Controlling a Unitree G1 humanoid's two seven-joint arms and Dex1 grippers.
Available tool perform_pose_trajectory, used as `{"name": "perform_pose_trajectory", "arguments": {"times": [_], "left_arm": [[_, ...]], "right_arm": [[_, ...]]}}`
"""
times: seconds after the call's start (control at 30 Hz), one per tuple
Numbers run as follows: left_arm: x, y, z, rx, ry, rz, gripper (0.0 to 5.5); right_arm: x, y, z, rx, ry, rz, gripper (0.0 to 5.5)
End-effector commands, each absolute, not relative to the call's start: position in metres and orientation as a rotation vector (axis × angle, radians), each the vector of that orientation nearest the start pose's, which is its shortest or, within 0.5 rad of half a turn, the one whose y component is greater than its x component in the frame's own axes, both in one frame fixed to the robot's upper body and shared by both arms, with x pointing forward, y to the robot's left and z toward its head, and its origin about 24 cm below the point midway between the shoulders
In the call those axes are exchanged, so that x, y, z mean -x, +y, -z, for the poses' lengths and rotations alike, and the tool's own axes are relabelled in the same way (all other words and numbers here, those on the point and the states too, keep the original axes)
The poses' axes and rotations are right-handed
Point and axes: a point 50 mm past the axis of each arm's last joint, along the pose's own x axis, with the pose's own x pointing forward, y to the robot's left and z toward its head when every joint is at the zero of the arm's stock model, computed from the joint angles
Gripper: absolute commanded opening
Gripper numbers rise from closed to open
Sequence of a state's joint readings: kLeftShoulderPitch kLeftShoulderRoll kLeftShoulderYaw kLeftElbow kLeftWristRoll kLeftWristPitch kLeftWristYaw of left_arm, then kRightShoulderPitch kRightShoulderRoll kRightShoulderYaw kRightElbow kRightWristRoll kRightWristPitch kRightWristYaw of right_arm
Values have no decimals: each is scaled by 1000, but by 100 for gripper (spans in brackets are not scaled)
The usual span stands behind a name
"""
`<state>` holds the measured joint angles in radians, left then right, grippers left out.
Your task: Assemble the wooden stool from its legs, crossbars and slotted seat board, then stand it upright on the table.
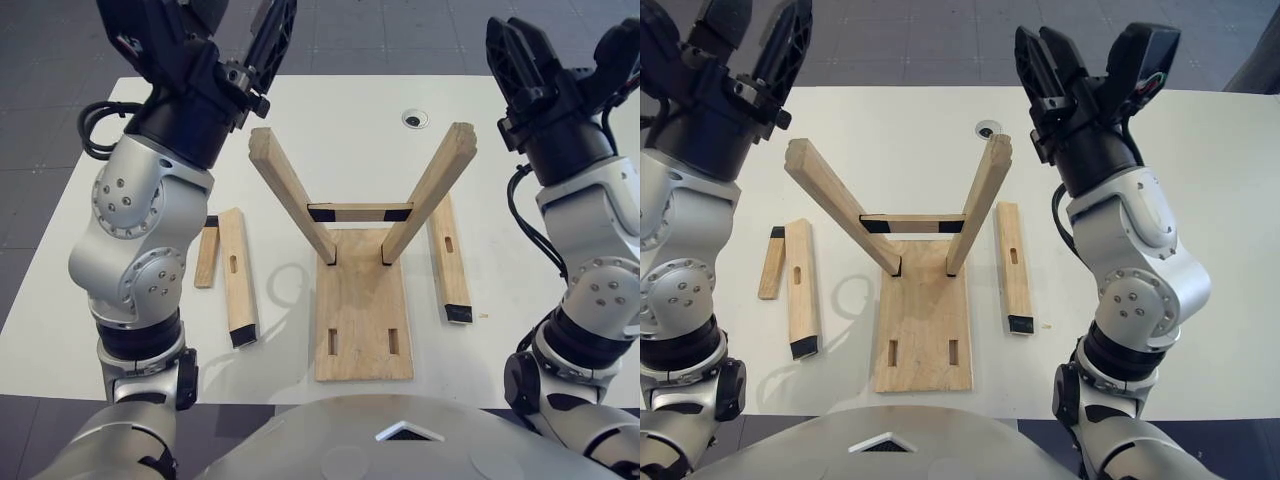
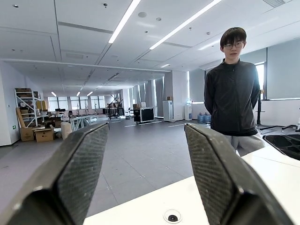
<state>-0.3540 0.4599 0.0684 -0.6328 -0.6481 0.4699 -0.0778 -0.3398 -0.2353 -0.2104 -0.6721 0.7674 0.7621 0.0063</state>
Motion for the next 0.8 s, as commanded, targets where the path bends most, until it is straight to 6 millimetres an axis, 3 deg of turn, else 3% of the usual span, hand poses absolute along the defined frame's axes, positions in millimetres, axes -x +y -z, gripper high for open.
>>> {"name": "perform_pose_trajectory", "arguments": {"times": [0.03, 0.17, 0.3, 0.4, 0.53, 0.63, 0.7, 0.8], "left_arm": [[-236, 153, -237, -3, -481, 566, 299], [-211, 159, -221, -107, -469, 684, 299], [-172, 167, -189, -153, -301, 1000, 299], [-144, 179, -166, -250, -152, 1214, 299], [-125, 203, -149, -293, 14, 1295, 299], [-112, 211, -130, -280, 212, 1379, 299], [-112, 213, -113, -254, 384, 1377, 317], [-111, 211, -100, -286, 510, 1414, 363]], "right_arm": [[-240, -162, -219, -246, -285, -426, 139], [-222, -177, -225, -226, -321, -490, 139], [-193, -194, -229, -212, -294, -644, 139], [-165, -197, -219, -176, -180, -841, 139], [-129, -199, -192, -84, 72, -1105, 139], [-119, -203, -160, 34, 308, -1185, 139], [-113, -200, -133, 121, 462, -1233, 178], [-103, -197, -111, 188, 578, -1307, 236]]}}
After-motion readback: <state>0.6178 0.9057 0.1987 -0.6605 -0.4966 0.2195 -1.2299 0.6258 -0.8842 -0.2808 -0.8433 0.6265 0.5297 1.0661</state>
